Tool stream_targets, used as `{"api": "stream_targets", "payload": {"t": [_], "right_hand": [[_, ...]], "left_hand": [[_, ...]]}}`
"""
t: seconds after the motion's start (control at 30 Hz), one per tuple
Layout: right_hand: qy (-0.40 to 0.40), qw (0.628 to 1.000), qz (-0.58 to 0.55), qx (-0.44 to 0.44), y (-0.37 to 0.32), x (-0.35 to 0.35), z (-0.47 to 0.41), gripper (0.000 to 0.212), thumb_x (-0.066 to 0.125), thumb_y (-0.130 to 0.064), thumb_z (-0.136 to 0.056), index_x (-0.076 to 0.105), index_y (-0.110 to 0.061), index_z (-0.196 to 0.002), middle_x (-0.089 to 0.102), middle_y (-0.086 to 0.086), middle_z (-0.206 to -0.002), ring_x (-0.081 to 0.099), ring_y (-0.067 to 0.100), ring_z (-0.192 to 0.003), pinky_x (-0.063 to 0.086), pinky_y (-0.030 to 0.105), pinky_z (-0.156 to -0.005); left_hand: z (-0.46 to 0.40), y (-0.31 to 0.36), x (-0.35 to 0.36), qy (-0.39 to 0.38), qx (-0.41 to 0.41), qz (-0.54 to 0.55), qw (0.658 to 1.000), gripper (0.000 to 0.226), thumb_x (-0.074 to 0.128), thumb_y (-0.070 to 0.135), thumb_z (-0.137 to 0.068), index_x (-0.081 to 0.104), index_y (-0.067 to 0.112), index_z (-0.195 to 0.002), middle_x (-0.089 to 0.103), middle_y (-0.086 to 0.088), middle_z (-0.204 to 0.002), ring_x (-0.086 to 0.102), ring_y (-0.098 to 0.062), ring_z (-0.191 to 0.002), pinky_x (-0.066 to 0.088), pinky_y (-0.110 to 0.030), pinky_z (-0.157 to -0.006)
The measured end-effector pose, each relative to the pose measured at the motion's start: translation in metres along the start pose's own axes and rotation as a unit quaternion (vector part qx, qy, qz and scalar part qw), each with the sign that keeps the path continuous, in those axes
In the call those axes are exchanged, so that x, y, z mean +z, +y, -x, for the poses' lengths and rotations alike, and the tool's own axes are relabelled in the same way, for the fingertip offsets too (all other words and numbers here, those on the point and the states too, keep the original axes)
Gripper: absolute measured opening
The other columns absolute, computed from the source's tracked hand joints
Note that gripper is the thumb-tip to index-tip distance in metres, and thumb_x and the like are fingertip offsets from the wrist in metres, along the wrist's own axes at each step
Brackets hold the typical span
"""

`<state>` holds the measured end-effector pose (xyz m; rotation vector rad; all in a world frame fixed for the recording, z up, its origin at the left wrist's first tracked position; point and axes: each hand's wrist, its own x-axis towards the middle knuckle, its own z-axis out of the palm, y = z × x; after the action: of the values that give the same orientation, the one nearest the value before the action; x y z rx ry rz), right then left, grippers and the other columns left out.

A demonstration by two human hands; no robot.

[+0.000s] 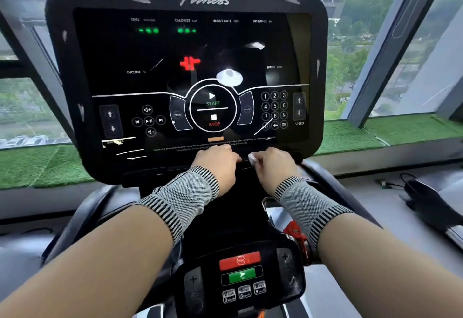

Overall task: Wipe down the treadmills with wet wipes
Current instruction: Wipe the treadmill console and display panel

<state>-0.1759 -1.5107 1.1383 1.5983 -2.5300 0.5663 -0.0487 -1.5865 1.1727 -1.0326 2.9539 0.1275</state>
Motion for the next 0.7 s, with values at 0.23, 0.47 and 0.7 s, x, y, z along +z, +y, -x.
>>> {"api": "stream_targets", "payload": {"t": [0.23, 0.47, 0.7], "right_hand": [[-0.014, 0.999, -0.017, 0.028, 0.009, -0.005, 0.002, 0.023, 0.047, -0.026, -0.096, 0.068, -0.018, -0.091, 0.063, 0.007, -0.085, 0.060, 0.029, -0.087, 0.041, 0.032, -0.072], [-0.020, 0.999, -0.014, 0.049, 0.007, -0.007, -0.001, 0.025, 0.046, -0.026, -0.097, 0.069, -0.018, -0.091, 0.067, 0.006, -0.087, 0.061, 0.028, -0.087, 0.040, 0.028, -0.068], [-0.011, 0.998, -0.025, 0.059, 0.015, -0.008, 0.001, 0.024, 0.048, -0.028, -0.096, 0.071, -0.021, -0.094, 0.070, 0.002, -0.086, 0.063, 0.026, -0.089, 0.047, 0.032, -0.076]], "left_hand": [[0.006, -0.004, -0.001, 0.002, 0.001, 0.000, 1.000, 0.050, 0.044, 0.015, -0.092, 0.047, 0.032, -0.138, 0.045, 0.005, -0.136, 0.040, -0.019, -0.129, 0.037, -0.042, -0.105], [0.007, -0.007, 0.000, 0.005, 0.001, -0.002, 1.000, 0.049, 0.044, 0.016, -0.092, 0.047, 0.032, -0.138, 0.046, 0.005, -0.135, 0.041, -0.019, -0.128, 0.038, -0.042, -0.104], [0.009, -0.009, 0.003, 0.009, 0.004, 0.000, 1.000, 0.049, 0.046, 0.017, -0.092, 0.046, 0.034, -0.139, 0.046, 0.007, -0.134, 0.040, -0.018, -0.126, 0.038, -0.041, -0.103]]}}
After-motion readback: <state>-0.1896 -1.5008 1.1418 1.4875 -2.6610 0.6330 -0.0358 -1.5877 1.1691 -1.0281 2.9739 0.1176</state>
